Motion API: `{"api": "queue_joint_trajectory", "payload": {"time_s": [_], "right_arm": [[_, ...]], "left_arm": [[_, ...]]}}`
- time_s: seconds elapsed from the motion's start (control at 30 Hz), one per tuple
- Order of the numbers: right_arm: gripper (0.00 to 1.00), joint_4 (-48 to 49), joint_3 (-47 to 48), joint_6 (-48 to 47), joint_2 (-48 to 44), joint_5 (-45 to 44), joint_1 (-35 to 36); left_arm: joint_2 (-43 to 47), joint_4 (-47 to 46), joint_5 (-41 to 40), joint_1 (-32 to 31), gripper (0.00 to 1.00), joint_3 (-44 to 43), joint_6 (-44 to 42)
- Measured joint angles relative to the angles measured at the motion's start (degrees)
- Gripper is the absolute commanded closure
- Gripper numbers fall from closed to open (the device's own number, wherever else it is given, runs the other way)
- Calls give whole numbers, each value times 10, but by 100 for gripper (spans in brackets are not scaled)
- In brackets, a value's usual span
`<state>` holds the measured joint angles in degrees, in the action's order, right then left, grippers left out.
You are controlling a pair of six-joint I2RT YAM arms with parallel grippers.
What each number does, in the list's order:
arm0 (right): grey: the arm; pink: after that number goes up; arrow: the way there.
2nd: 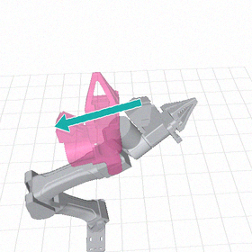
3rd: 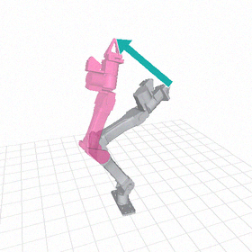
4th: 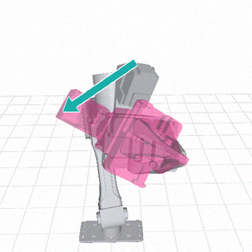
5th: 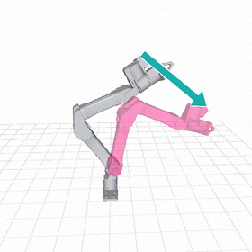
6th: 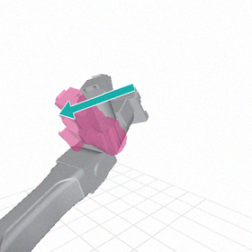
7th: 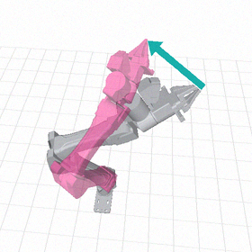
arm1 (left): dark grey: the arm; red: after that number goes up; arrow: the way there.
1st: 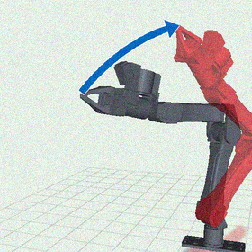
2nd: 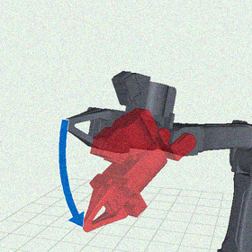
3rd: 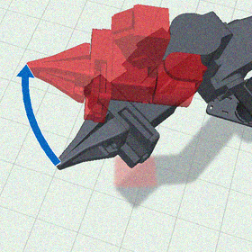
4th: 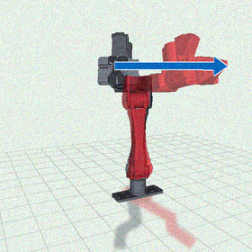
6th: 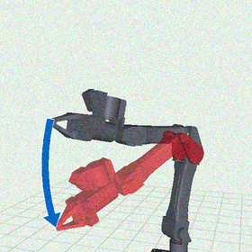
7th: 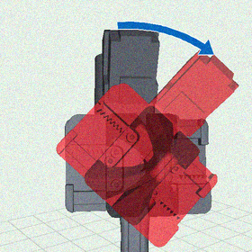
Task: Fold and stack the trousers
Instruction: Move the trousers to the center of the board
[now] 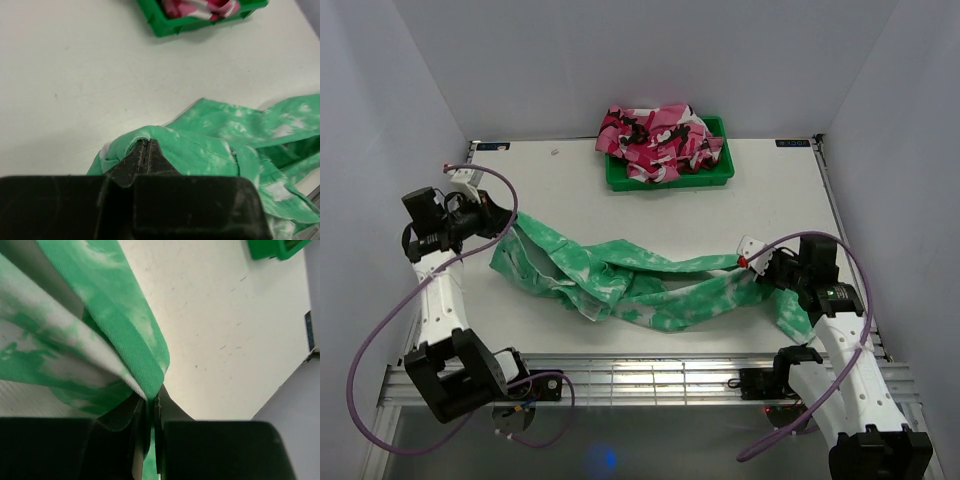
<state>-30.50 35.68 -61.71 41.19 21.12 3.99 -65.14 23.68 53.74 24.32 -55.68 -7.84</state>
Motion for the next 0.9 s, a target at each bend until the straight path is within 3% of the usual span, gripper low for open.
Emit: {"api": "queue_joint_trajectory", "payload": {"time_s": [0.33, 0.37, 0.4, 0.43, 0.47, 0.5, 0.53, 0.63, 0.73, 0.8, 0.9], "right_arm": [[92, 39, -57, -32, 63, -42, -2], [92, 41, -59, -33, 68, -45, -2], [90, 41, -59, -33, 74, -48, -2], [80, 40, -59, -34, 81, -50, -2], [53, 40, -59, -35, 87, -50, -2], [44, 36, -59, -31, 92, -53, -2], [34, 30, -58, -32, 96, -59, -2], [15, 9, -57, -32, 96, -66, -2], [1, -16, -50, -36, 76, -69, -2], [6, -38, -39, -45, 56, -69, -2], [8, -79, -12, -54, 22, -68, -2]], "left_arm": [[-145, 101, -120, 3, 99, -44, -136], [-154, 116, -131, 3, 92, -59, -149], [-163, 132, -136, 4, 77, -76, -166], [-172, 152, -136, 4, 52, -94, -188], [-183, 185, -132, 4, 11, -120, -215], [-192, 221, -124, 4, 2, -148, -248], [-199, 255, -112, 4, 2, -177, -276], [-208, 367, -80, 4, 2, -268, -358], [-205, 443, -57, -2, 2, -363, -416], [-190, 458, -59, -25, 2, -385, -432], [-141, 482, -83, -134, 2, -374, -430]]}}
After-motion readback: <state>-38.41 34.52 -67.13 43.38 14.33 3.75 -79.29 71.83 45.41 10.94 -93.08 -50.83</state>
